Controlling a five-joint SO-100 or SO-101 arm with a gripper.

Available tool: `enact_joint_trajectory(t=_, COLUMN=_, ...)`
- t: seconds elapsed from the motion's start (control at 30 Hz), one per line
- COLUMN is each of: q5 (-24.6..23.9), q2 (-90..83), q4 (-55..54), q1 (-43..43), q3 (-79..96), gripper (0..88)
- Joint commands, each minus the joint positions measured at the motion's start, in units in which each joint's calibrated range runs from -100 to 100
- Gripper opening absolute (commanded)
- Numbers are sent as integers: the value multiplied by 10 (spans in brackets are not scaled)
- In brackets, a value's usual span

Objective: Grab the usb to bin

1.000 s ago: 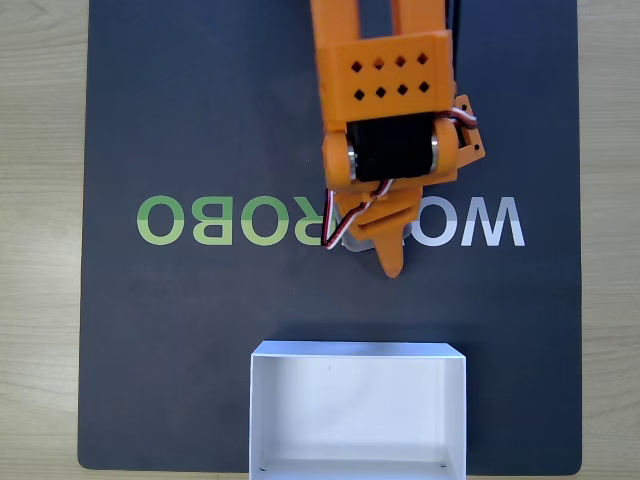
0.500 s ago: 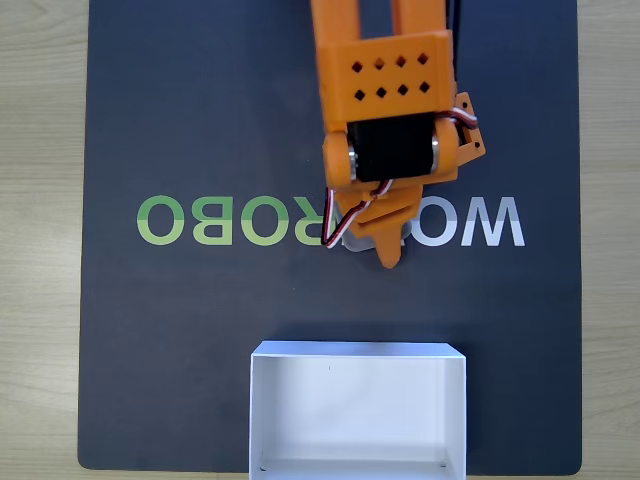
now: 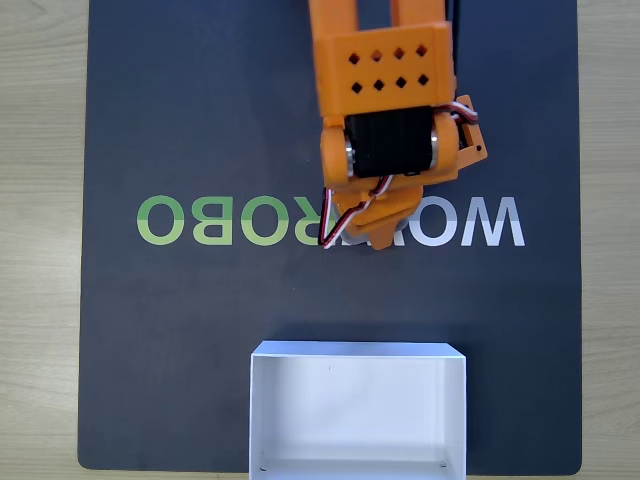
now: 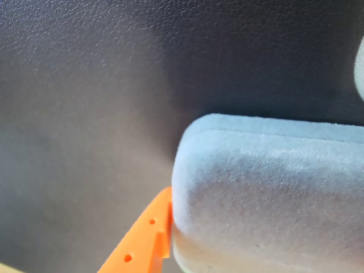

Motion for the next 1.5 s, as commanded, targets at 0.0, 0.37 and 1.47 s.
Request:
enact_joint_trajectory(t=0.0, q5=-1, q2=-57, q4=13, q1=3, q3=-10, gripper=107)
enact_joint_trajectory(t=0.37, q5=-3, q2=-335, q4=16, q1=3, q3=-96, gripper=107)
enact_joint_trajectory(t=1.47, q5=-59, q2=-51, q4=-91, q1=126, q3=-417, gripper=98)
